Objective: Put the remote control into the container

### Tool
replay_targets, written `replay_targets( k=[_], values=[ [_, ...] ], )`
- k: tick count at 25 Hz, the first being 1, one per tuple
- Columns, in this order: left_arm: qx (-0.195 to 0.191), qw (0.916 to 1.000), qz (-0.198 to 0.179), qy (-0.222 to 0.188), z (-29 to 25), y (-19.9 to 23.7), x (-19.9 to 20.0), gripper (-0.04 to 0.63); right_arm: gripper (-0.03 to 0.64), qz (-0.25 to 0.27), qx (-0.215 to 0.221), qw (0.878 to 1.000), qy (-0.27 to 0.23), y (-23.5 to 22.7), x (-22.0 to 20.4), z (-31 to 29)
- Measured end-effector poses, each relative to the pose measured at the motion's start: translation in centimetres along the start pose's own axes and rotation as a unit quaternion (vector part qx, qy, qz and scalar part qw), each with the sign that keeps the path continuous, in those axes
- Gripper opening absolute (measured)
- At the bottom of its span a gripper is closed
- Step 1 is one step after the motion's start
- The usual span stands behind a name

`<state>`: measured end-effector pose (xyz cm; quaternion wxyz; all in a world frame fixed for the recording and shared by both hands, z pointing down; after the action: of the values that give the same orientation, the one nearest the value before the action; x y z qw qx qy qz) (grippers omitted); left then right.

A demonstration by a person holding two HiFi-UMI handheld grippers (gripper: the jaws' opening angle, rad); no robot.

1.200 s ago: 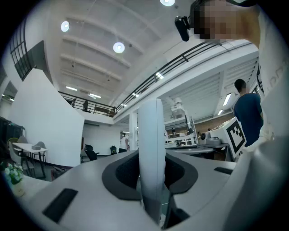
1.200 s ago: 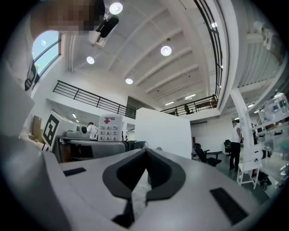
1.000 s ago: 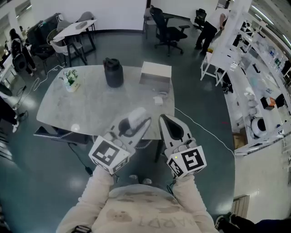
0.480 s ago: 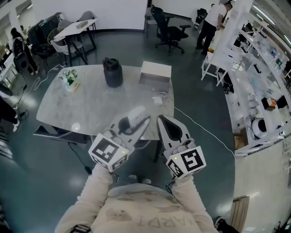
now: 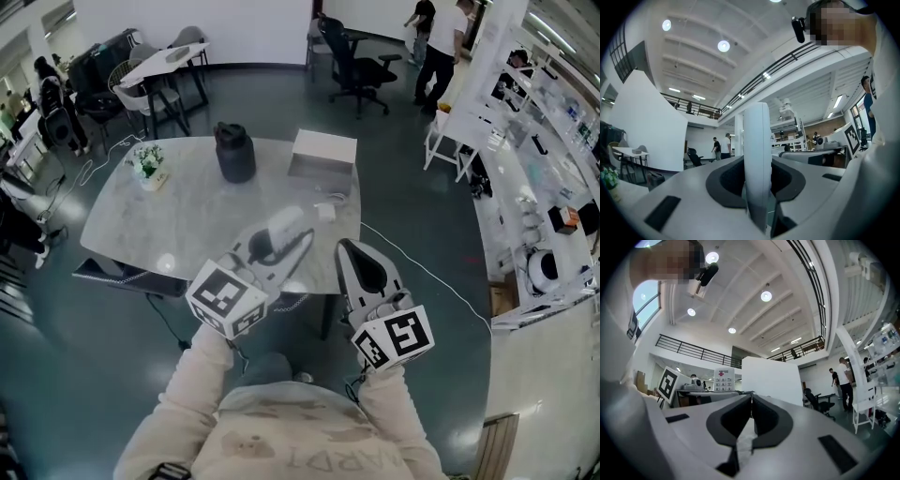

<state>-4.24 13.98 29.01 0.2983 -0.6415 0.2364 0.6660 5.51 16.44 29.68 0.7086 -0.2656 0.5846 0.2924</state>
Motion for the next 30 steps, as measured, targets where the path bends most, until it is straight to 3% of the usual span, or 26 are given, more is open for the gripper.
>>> replay_targets(
  k=[9, 21, 30],
  values=[
    [-0.008, 0.9995, 0.023, 0.019, -4.8, 3.1, -2.1, 0.104, 0.017, -0.015, -0.011, 1.0, 0.002, -2.8, -0.9, -1.2],
    [-0.052, 0.9966, 0.051, 0.037, -10.7, 11.9, -5.8, 0.104, 0.017, 0.003, -0.054, 0.998, 0.013, -6.8, -2.0, -9.4],
    [-0.084, 0.9936, 0.052, 0.055, -14.1, 17.9, -8.1, 0.104, 0.017, 0.002, -0.08, 0.997, 0.016, -8.4, -3.3, -14.7]
  ],
)
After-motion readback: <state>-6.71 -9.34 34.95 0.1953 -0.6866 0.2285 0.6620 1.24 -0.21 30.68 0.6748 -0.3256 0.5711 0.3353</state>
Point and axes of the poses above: the fingertips, and each gripper's own axes: z backward along the fingers, y to its left, x out of its top, the point moved 3 cm from there along z, backward along the fingers, and after that the axes turned 4 degrees about x, right-handed, at the moved point
